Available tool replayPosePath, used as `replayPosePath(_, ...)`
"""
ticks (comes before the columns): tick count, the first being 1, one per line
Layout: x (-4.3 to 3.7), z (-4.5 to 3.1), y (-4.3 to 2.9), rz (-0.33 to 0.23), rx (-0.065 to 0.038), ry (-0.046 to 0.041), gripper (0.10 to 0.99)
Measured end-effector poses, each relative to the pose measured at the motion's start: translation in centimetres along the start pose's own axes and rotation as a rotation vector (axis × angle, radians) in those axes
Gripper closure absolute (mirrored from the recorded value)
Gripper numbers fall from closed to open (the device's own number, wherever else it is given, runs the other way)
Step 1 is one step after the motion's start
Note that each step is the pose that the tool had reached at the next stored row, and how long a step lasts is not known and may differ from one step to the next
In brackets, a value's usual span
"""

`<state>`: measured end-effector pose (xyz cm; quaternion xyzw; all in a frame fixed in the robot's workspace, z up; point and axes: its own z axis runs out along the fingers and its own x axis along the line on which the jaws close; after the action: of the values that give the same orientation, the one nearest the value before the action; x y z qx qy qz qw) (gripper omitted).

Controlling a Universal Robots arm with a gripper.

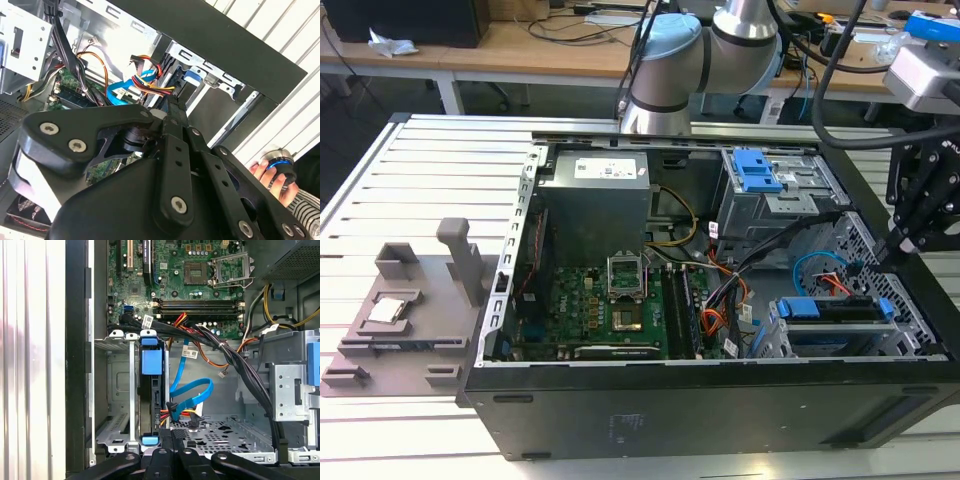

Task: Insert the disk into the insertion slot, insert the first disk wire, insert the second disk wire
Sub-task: 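Insert the first disk wire, then insert the second disk wire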

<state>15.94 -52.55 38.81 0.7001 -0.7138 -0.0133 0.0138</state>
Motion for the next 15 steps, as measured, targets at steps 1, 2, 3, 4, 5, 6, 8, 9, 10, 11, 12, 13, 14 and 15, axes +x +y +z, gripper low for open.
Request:
replayPosePath(1,0.00,-0.01,0.00,0.000,0.000,0.0001,0.980)
replayPosePath(2,0.00,-0.01,0.00,0.000,0.000,0.0000,0.980)
replayPosePath(3,0.00,-0.02,0.00,0.000,0.000,0.0000,0.980)
replayPosePath(4,0.00,-0.02,0.00,0.000,0.000,0.0000,0.980)
replayPosePath(5,0.00,-0.03,0.00,0.000,0.000,0.0000,0.980)
replayPosePath(6,0.00,-0.03,0.00,0.000,0.000,0.0000,0.980)
replayPosePath(8,0.00,-0.06,0.00,0.000,0.000,0.0001,0.980)
replayPosePath(9,0.00,-0.06,0.00,0.000,0.000,0.0000,0.973)
replayPosePath(10,0.00,-0.07,0.00,0.000,0.000,0.0000,0.914)
replayPosePath(11,0.00,-0.08,0.00,0.000,0.000,0.0000,0.851)
replayPosePath(12,0.00,-0.08,0.00,0.000,0.000,0.0000,0.792)
replayPosePath(13,0.00,-0.09,0.00,0.000,0.000,0.0000,0.792)
replayPosePath(14,0.00,-0.10,0.00,0.000,0.000,0.0000,0.725)
replayPosePath(15,0.00,-0.12,0.00,-0.029,0.000,0.0013,0.725)
